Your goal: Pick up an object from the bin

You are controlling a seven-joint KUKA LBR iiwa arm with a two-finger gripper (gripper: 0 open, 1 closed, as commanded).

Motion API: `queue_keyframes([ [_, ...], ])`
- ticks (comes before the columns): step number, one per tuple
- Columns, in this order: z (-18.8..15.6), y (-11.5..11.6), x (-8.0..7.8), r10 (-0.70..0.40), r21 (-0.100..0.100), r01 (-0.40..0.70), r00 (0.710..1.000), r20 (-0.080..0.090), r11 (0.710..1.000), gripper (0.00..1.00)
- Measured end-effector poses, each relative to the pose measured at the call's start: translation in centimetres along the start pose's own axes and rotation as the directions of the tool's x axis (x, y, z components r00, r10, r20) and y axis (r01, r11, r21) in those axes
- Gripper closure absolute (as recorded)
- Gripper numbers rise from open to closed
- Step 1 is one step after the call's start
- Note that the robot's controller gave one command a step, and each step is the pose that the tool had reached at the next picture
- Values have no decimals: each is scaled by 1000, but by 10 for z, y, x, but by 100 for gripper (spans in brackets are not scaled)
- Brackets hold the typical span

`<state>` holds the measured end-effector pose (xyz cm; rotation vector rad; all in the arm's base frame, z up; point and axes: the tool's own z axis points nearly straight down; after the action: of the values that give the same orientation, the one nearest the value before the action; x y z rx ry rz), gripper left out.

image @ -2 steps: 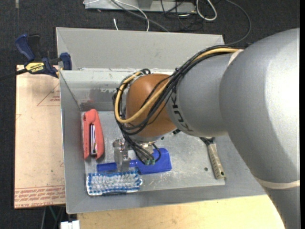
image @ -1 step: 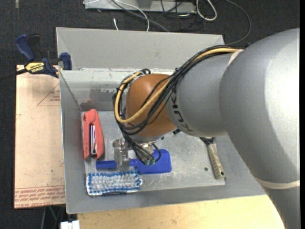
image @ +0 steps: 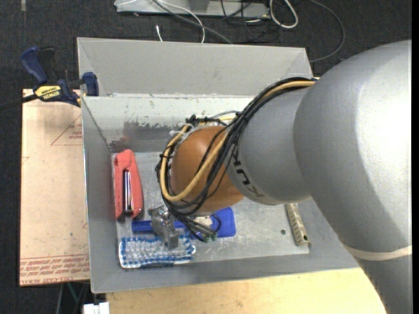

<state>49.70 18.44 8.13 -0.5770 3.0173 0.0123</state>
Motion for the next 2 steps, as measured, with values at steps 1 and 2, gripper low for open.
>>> queue_keyframes([
  [1,-2,11,-9,27,6,-27,999,-23,1000,100],
  [2,-2,11,-9,27,6,-27,999,-23,1000,100],
])
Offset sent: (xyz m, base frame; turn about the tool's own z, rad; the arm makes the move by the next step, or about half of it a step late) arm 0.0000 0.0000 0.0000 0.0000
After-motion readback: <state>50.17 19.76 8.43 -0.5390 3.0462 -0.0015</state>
